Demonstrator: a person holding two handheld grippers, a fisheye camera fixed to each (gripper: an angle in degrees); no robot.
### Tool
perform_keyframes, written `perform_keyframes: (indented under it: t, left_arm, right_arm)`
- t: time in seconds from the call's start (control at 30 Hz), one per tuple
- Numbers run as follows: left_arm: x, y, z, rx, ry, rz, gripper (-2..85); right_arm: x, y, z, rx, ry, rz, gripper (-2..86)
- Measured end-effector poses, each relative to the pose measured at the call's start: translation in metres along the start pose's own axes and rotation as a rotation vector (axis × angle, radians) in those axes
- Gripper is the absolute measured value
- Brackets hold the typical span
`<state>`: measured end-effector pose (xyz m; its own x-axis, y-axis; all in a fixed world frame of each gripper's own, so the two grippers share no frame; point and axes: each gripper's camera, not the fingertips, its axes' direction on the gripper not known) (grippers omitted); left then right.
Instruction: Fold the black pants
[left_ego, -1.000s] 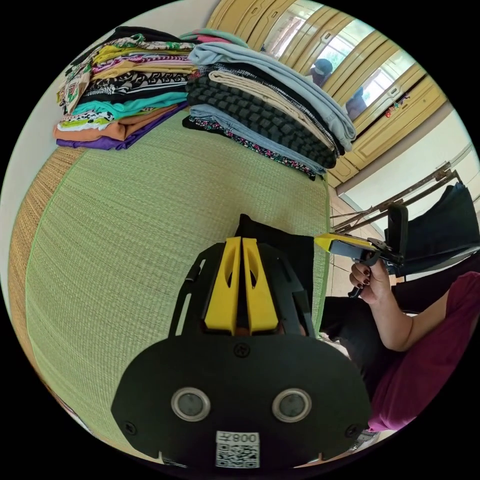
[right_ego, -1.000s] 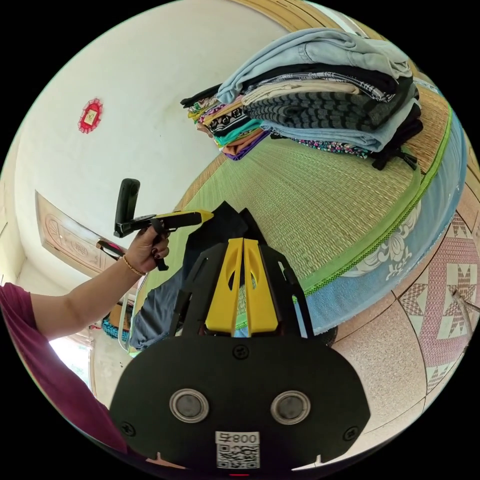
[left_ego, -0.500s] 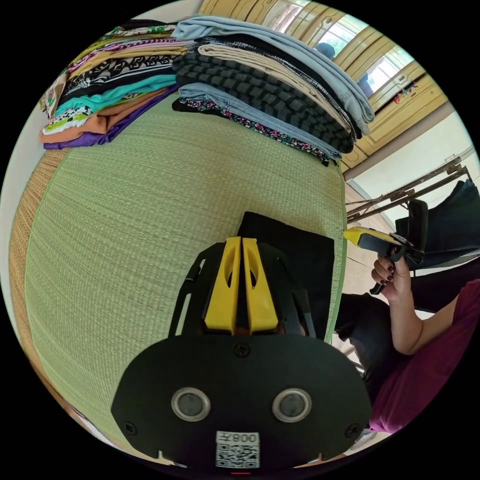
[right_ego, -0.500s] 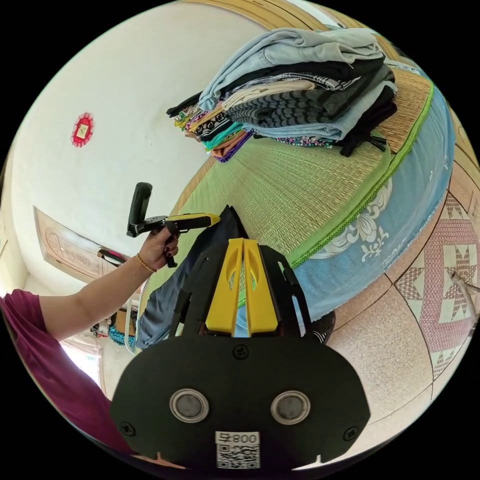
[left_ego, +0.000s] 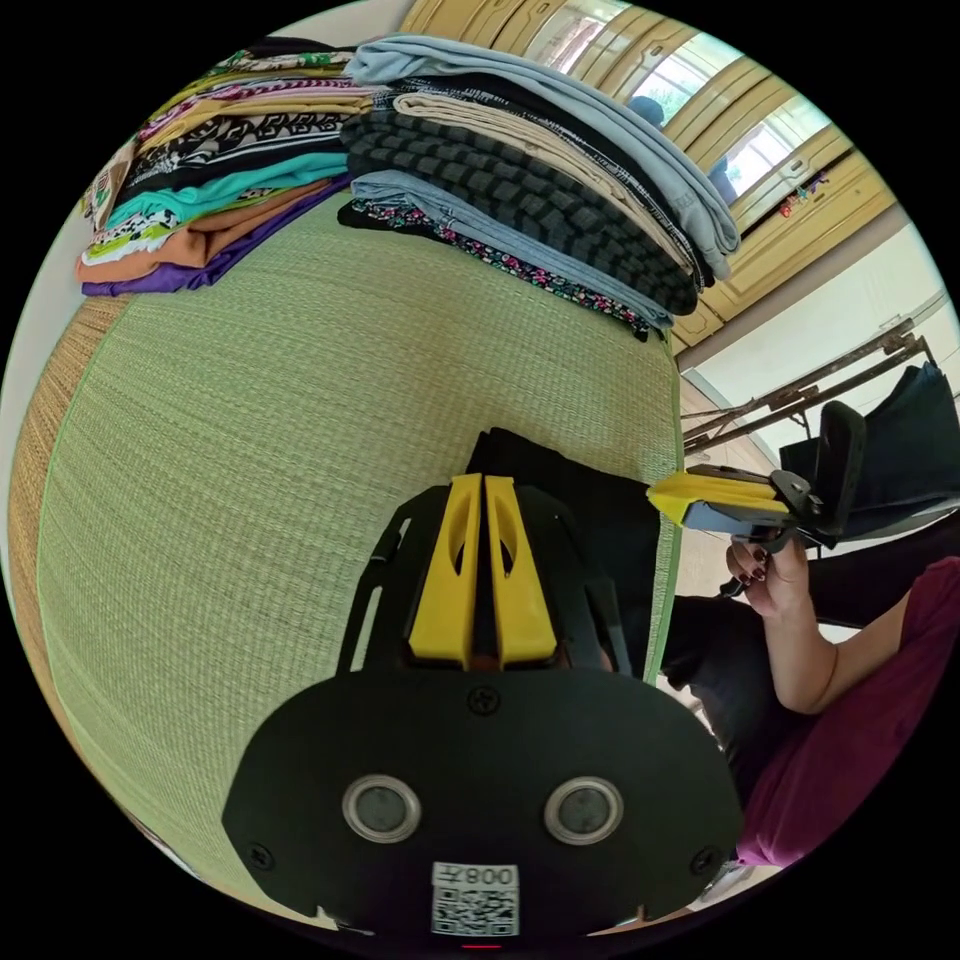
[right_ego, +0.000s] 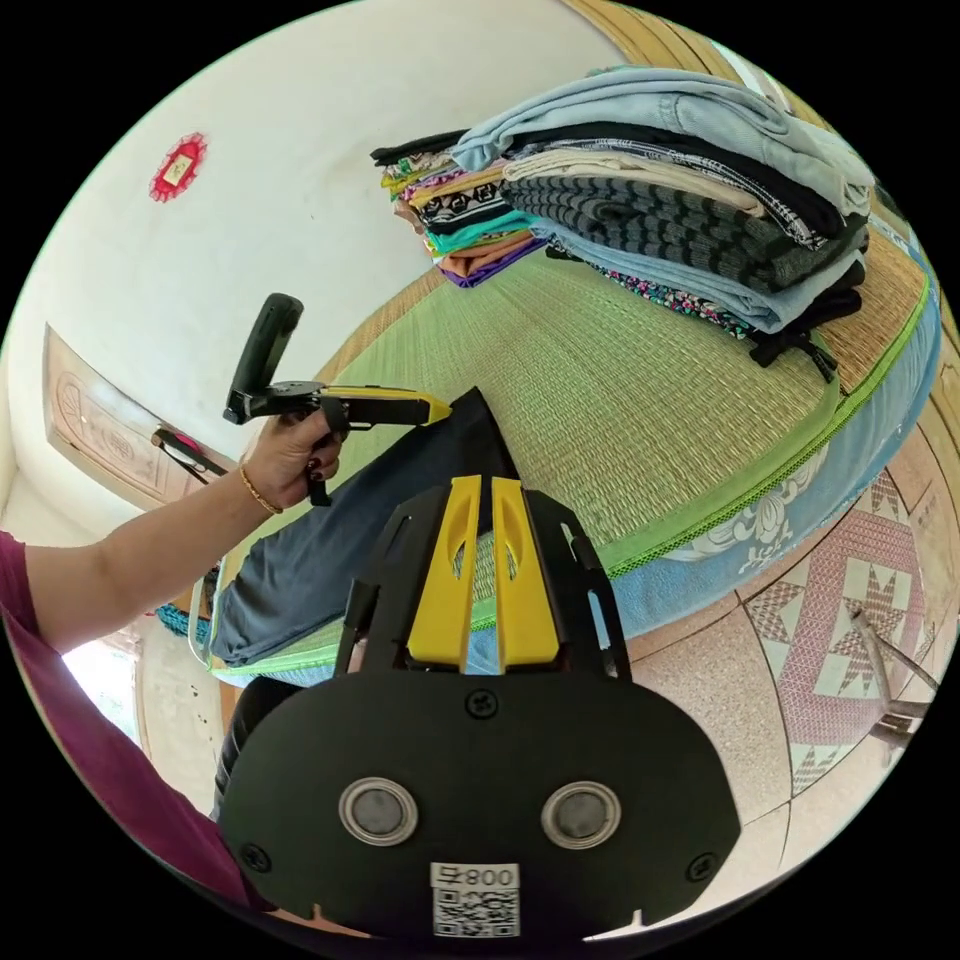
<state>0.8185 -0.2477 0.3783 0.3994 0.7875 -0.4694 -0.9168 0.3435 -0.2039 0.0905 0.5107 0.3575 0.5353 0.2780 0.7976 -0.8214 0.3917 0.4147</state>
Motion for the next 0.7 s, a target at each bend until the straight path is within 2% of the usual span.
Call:
perform_keyframes:
  t: [0.1,0.2,0.37,0.47,0.57,0.7]
  left_arm:
    - [-0.005,0.023,-0.012,0.053,-0.017,-0.022,1.1]
    - [-0.015,0.048,-0.009,0.006,-0.02,-0.059,1.0]
    - [-0.019,0.109,-0.044,0.162,0.0,-0.124,0.4]
    - [-0.02,0.163,-0.058,0.179,-0.021,-0.168,0.2]
    - [-0.028,0.216,-0.057,0.071,-0.068,-0.238,0.2]
    - [-0.029,0.303,-0.094,0.192,-0.015,-0.34,0.2]
  right_arm:
    - [-0.021,-0.005,0.013,-0.033,0.083,-0.041,0.5]
    - [-0.038,-0.009,0.023,-0.041,0.13,-0.067,0.2]
    - [-0.056,-0.012,0.036,-0.038,0.141,-0.06,0.1]
    - [-0.065,-0.014,0.043,-0.038,0.139,-0.053,0.1]
    - [-0.073,-0.015,0.051,-0.034,0.137,-0.043,0.1]
    - [-0.08,-0.014,0.059,-0.02,0.119,-0.019,0.1]
